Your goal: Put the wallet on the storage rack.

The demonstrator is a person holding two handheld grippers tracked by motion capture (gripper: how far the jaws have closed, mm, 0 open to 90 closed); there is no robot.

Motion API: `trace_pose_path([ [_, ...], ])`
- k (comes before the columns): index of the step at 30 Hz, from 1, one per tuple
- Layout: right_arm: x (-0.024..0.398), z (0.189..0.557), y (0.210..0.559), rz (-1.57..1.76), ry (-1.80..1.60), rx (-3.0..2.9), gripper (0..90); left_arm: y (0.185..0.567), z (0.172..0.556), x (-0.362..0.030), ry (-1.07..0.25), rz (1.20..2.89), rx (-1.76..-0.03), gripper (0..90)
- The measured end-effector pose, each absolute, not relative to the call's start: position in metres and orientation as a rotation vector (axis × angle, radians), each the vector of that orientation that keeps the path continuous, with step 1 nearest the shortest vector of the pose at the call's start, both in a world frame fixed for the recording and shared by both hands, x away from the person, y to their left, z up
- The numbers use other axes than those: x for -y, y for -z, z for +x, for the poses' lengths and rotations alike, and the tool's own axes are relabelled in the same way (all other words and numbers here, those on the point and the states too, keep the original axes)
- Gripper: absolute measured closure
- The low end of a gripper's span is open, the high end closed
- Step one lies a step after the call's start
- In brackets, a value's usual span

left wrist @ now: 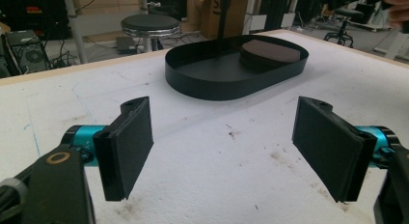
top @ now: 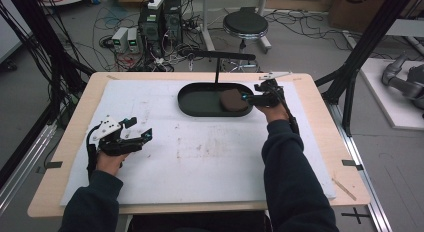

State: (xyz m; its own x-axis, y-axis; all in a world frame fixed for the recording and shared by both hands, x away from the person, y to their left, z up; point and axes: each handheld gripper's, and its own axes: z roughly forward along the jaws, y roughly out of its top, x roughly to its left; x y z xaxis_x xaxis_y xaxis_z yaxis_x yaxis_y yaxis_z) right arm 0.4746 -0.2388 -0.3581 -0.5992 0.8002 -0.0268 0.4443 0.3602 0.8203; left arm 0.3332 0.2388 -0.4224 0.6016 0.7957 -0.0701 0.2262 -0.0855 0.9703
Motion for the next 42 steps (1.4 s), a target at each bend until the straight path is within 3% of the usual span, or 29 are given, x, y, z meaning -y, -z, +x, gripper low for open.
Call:
trace_pose_path([
  [7, 0.271, 0.438, 0.357, 1.130, -1.110, -2.188, 24.8, 0.423, 0.334, -0.234, -0.587, 1.634, -0.864, 21.8],
  [26, 0.308, 0.351, 0.394, 1.004, -1.167, -2.082, 22.0, 0.422, 0.332, -0.232, -0.605, 1.633, -0.869, 21.8],
  [42, 0.310, 0.342, 0.406, 1.036, -1.133, -2.101, 22.4, 0.422, 0.330, -0.232, -0.613, 1.640, -0.862, 21.8],
])
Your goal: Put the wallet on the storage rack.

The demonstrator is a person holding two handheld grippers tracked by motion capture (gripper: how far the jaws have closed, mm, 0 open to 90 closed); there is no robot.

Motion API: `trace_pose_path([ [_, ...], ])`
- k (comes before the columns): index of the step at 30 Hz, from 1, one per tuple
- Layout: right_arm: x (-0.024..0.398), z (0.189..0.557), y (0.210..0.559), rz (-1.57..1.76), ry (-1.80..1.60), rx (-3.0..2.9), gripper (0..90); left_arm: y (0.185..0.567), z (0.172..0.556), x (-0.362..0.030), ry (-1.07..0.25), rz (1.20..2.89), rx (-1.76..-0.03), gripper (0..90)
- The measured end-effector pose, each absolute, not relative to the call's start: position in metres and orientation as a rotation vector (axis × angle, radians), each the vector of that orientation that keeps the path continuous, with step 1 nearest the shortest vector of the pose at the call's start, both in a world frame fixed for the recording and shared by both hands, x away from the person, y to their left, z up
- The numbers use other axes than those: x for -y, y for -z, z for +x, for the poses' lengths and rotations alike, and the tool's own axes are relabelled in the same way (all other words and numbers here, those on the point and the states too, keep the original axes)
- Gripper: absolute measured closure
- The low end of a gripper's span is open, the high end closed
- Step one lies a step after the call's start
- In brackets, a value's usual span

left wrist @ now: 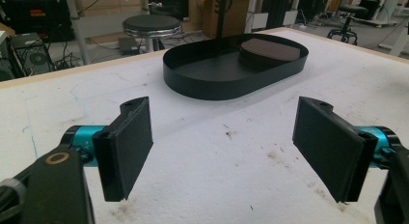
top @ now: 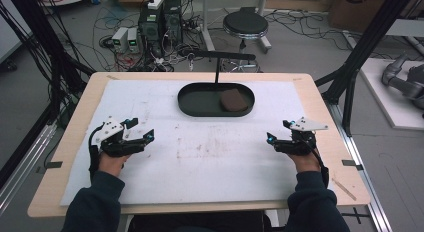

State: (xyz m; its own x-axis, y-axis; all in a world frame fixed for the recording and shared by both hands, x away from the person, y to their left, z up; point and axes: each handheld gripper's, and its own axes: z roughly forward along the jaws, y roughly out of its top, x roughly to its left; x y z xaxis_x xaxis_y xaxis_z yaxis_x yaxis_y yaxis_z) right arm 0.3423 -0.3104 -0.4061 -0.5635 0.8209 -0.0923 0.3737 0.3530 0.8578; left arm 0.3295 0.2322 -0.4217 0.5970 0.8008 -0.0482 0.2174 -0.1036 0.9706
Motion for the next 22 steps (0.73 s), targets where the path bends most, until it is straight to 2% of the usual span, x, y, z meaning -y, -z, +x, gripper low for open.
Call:
trace_pose_path([
  [22, 0.3098, 0.3438, 0.4112, 1.081, -1.126, -2.098, 22.1, 0.4225, 0.3301, -0.2353, -0.619, 1.634, -0.874, 21.8],
])
